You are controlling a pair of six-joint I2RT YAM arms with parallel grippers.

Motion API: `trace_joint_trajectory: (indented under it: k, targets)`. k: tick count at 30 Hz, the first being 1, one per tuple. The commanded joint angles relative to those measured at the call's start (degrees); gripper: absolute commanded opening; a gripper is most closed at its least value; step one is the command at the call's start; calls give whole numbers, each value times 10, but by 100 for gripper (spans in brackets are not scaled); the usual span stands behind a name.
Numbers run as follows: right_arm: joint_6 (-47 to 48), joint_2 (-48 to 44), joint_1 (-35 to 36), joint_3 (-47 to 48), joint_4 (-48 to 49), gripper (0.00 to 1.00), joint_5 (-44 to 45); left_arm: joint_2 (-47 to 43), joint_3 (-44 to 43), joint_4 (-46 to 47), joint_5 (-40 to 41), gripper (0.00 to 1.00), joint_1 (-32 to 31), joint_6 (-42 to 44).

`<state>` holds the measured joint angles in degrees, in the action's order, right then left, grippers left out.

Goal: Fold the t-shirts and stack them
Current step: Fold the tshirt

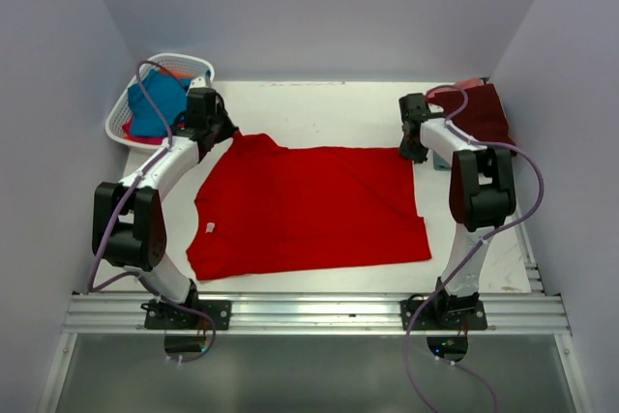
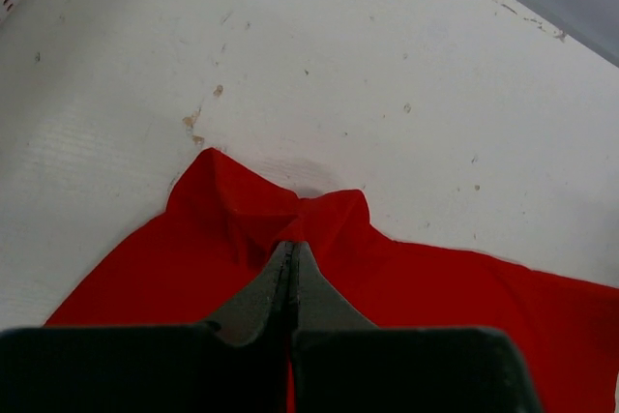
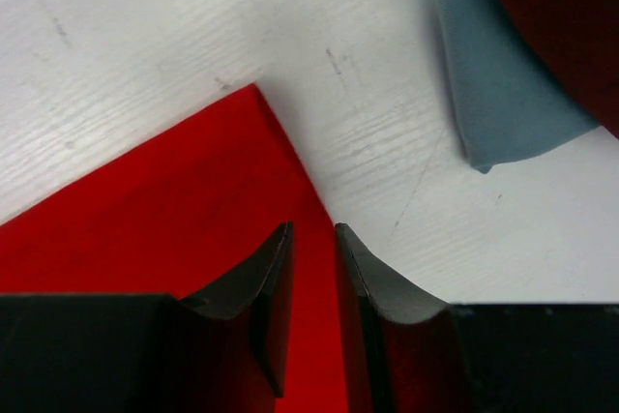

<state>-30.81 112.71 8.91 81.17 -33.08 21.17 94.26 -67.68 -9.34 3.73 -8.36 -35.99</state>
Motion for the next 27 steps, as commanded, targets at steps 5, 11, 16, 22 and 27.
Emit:
trace_joint_trajectory:
  k: [5, 11, 16, 22, 27]
  targets:
    - [7, 16, -23, 24, 20, 28, 19, -24, 1, 38, -14, 0, 3, -8]
    - [17, 34, -27, 30, 39, 28, -19, -24, 2, 38, -16, 0, 3, -7]
    - [28, 15, -27, 11, 62, 31, -39, -21, 4, 39, -21, 0, 3, -6]
    - [46, -13, -27, -7, 79, 34, -56, -19, 10, 45, -31, 0, 3, -6]
    - [63, 18, -27, 21, 66, 33, -70, -14, 9, 46, -35, 0, 3, -6]
